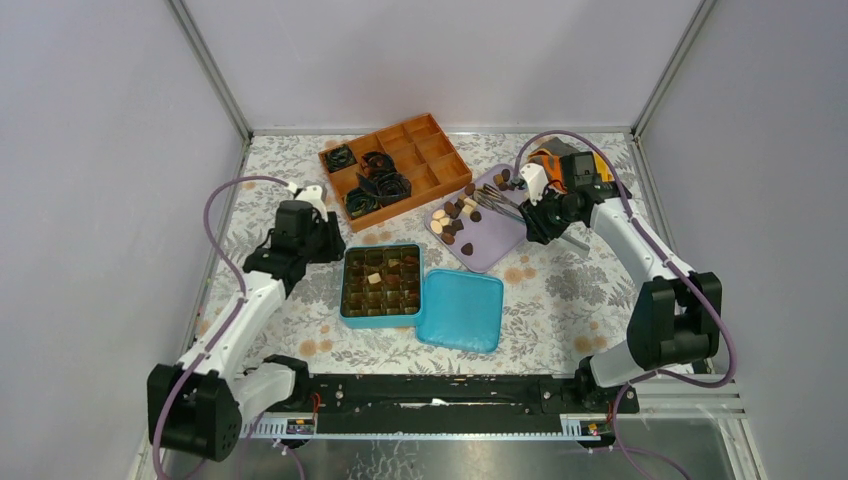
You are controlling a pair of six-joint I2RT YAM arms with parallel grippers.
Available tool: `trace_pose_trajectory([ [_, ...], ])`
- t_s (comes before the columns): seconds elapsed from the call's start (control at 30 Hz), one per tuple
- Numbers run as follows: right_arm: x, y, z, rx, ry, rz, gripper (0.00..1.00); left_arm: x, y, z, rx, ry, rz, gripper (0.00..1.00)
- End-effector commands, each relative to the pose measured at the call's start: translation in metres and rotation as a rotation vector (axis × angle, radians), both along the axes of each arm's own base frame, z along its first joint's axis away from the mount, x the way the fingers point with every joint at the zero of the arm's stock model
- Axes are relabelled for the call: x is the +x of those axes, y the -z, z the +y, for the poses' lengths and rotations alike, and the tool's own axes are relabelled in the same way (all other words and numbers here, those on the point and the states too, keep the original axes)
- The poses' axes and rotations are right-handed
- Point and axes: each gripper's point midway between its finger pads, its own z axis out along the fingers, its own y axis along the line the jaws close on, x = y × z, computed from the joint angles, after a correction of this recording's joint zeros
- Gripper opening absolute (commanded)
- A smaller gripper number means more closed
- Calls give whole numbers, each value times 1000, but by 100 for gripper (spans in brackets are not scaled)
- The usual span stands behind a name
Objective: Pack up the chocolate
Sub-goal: Pick up the fake chocolate from the plate, then pick up the packing box from the center of the board.
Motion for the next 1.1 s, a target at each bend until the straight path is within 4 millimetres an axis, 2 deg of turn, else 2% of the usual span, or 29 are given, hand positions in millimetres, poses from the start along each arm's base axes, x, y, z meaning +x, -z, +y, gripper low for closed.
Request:
trace_pose_trajectory([
  [0.0,1,-23,8,51,-31,-65,1,-2,22,8,37,-34,105,42],
  [0.07,0,-24,9,58,-33,-66,1,0,29,7,41,-36,136,38],
  [0.33,-4,-31,12,81,-40,-75,1,1,54,1,31,-4,249,38],
  [0.6,-9,-36,16,108,-52,-82,1,8,61,-4,8,19,291,37],
  [0.83,-14,-47,21,136,-70,-104,1,9,76,-10,-14,40,361,34],
  [0.93,-17,-52,23,148,-79,-112,1,10,82,-12,-19,45,384,28],
  [1.07,-23,-53,26,156,-100,-103,2,11,87,-15,-27,51,410,13],
])
